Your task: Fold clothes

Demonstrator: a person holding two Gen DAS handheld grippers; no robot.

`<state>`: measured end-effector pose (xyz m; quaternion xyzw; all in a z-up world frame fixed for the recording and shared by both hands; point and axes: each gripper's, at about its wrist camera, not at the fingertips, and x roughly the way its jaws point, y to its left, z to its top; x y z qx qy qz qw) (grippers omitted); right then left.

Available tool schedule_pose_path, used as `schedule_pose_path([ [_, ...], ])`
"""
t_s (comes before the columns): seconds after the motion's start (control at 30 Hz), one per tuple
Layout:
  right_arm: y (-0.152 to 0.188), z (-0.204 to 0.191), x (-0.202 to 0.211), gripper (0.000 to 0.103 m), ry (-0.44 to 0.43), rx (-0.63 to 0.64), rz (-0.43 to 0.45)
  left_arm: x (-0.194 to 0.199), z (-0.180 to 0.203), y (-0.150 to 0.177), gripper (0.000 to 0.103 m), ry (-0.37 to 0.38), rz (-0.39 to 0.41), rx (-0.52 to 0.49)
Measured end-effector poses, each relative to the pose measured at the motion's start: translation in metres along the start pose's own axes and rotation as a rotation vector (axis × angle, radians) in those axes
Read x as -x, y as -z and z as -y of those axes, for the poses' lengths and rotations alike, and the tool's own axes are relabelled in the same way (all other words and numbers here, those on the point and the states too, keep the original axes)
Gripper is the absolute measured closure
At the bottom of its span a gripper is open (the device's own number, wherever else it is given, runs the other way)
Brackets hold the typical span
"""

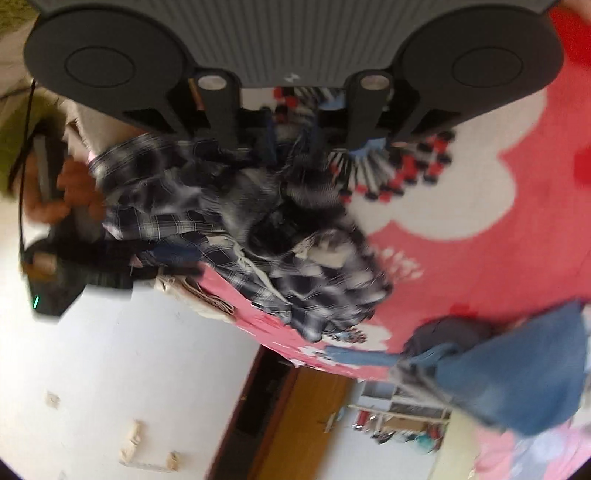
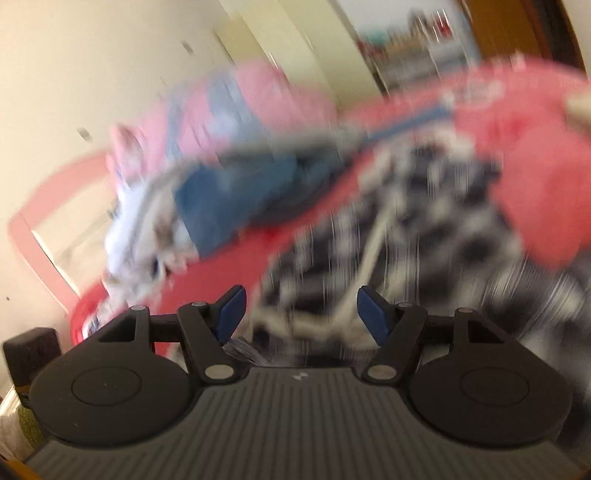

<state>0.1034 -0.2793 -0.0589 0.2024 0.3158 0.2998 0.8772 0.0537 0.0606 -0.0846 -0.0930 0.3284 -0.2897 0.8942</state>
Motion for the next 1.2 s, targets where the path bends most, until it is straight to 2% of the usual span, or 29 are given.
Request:
schedule_pose_path([
  [0.07,0.018,-0.002,-0.016,0.038,-0.037,-0.050,-0.105,0.005,-0.007,0.003,0.053,0.025,0.010,0.064],
  [0.13,0.044,-0.016,-0.022,0.038,-0.062,-0.029,-0.170,0.009,-0.014,0.008,0.047,0.057,0.014,0.124],
  [0.23,0.072,-0.043,-0.018,0.038,-0.014,0.106,-0.165,0.011,-0.022,0.011,0.046,0.098,0.018,0.198],
  [0.3,0.077,-0.054,-0.011,0.038,0.031,0.159,-0.151,0.011,-0.020,0.011,0.046,0.084,0.033,0.193],
  [0.47,0.065,-0.050,0.017,0.038,0.086,0.104,-0.048,-0.002,0.006,0.015,0.046,0.049,0.028,-0.004],
  [0.6,0.053,-0.030,0.035,0.038,0.095,-0.012,0.017,-0.014,0.028,0.018,0.046,0.022,0.020,-0.173],
  [0.63,0.053,-0.026,0.039,0.038,0.092,-0.042,0.025,-0.017,0.034,0.019,0.049,0.016,0.018,-0.216],
  [0.7,0.056,-0.022,0.042,0.038,0.098,-0.079,0.033,-0.025,0.041,0.020,0.061,-0.002,0.007,-0.267],
  [0.73,0.058,-0.022,0.044,0.038,0.107,-0.090,0.037,-0.029,0.039,0.020,0.071,-0.012,-0.008,-0.238],
  [0.8,0.063,-0.023,0.048,0.038,0.121,-0.101,0.050,-0.029,0.037,0.018,0.080,-0.017,-0.023,-0.176],
  [0.83,0.065,-0.024,0.050,0.038,0.128,-0.105,0.056,-0.025,0.036,0.016,0.088,-0.007,-0.028,-0.139],
  [0.87,0.066,-0.024,0.053,0.038,0.136,-0.107,0.064,-0.021,0.034,0.013,0.090,0.012,-0.038,-0.084],
  [0.97,0.067,-0.022,0.063,0.038,0.165,-0.097,0.078,-0.005,0.019,0.004,0.092,0.135,-0.072,0.121],
  [1.0,0.065,-0.022,0.064,0.038,0.173,-0.088,0.078,-0.001,0.016,0.003,0.092,0.156,-0.078,0.157],
  [1.1,0.054,-0.022,0.060,0.038,0.187,-0.050,0.073,-0.003,0.017,0.012,0.091,0.128,-0.087,0.141],
  [1.2,0.030,-0.033,0.039,0.038,0.173,0.024,0.050,-0.006,0.020,0.023,0.090,0.093,-0.096,0.113],
])
